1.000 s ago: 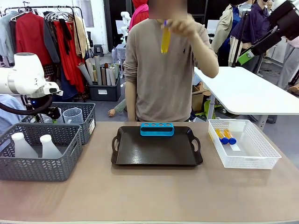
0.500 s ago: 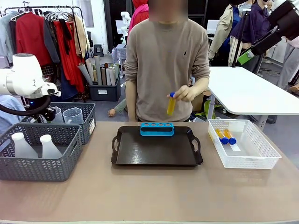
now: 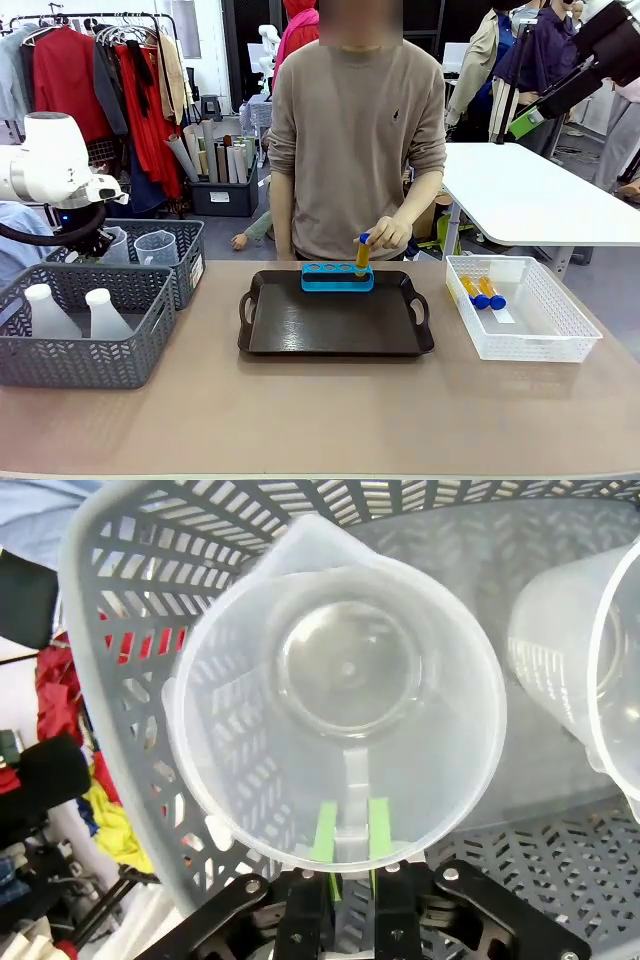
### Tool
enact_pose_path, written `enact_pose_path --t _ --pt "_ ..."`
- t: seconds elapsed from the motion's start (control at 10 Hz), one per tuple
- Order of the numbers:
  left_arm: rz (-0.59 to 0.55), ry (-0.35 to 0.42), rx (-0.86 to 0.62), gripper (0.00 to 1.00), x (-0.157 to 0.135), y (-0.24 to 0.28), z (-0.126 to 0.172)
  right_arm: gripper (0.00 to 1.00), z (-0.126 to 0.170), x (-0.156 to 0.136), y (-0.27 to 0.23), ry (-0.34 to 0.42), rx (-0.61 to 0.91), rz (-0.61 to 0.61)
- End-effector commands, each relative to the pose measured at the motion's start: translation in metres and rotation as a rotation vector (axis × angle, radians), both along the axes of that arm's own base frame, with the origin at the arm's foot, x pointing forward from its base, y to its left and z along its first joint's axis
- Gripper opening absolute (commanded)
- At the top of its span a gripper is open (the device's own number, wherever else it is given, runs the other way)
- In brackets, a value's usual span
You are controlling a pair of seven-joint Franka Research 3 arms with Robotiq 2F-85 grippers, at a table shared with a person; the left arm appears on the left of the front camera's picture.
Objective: Prepare the laboratory tools.
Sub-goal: Pick up one Large Measuring Cup and place it on the Handle tray.
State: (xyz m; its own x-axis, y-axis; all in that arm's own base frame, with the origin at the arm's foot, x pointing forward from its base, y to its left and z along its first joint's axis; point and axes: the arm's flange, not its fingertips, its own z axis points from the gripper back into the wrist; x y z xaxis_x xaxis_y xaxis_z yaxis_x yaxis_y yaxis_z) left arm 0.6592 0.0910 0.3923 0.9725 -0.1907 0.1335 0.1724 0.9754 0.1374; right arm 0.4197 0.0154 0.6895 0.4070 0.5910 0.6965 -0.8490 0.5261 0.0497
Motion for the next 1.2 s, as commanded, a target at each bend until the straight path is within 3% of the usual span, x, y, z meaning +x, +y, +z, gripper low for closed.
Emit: enact_pose_path --t 0.0,0.2,0.4,0.7,1.0,1.1 --pt "0.007 -0.035 0.022 0.00 -0.009 0.002 0.020 1.00 0.001 0.000 0.000 -0.003 0.002 0.004" --pt "-0.008 -0.078 0.041 0.00 -0.015 0.004 0.063 1.00 0.001 0.000 0.000 -0.003 0.002 0.004" --pt "-0.091 -0.107 0.043 0.00 -0.027 -0.001 0.113 1.00 0.001 0.000 0.000 -0.003 0.002 0.004" --pt "-0.316 -0.141 0.056 0.00 -0.051 -0.019 0.212 1.00 0.001 0.000 0.000 -0.003 0.002 0.004" --pt "-0.521 -0.200 0.127 0.00 -0.084 -0.049 0.292 1.00 0.001 0.000 0.000 -0.003 0.002 0.004" --pt "-0.597 -0.188 0.133 0.00 -0.096 -0.061 0.315 1.00 0.001 0.000 0.000 -0.003 0.002 0.004"
